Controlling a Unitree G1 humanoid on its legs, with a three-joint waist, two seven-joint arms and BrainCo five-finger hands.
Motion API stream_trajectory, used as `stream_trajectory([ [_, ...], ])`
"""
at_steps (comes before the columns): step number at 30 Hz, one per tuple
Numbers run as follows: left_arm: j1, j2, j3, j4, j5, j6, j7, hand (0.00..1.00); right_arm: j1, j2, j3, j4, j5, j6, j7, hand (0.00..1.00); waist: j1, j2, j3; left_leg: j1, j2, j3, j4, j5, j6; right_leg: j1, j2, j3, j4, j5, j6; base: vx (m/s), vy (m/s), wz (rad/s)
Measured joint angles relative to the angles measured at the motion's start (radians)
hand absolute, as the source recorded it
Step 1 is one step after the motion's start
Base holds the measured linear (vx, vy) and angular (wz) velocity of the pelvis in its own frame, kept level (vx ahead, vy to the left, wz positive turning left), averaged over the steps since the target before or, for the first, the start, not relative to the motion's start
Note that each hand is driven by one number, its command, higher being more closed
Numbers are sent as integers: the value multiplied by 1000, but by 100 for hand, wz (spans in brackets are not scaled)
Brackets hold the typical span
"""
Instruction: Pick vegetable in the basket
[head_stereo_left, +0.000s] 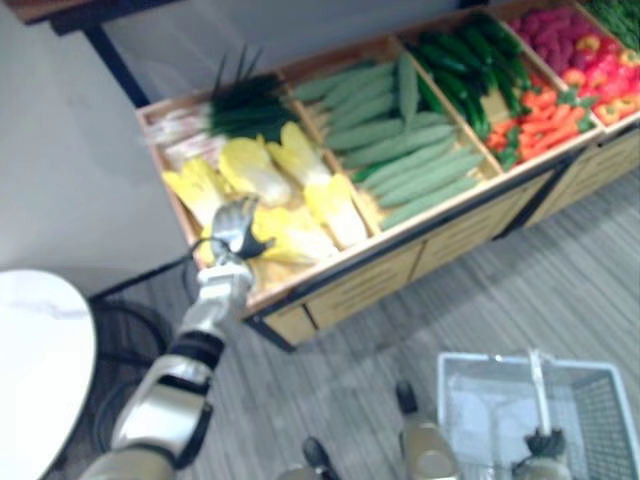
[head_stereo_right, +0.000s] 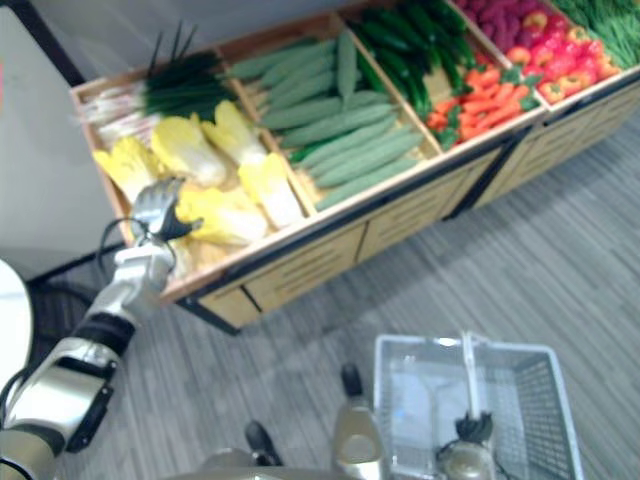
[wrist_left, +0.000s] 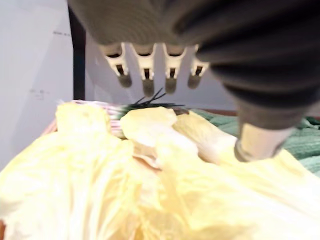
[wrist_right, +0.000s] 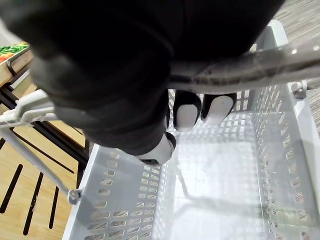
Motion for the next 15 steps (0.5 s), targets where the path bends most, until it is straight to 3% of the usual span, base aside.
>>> stream_trajectory([
  [9,-143,15,6,48,-1,0,1,0,-81,-1,24,-3,5,-11,-21,100,-12,2,132,-103,31,4,125,-53,7,-59,5,10,2,17,-5,7,-12,-2],
  [15,-195,76,9,48,-40,4,11,0,-109,-1,78,-27,26,-22,-48,100,-10,2,186,-161,40,9,151,-59,8,-110,14,23,-3,33,-8,11,-7,-2],
])
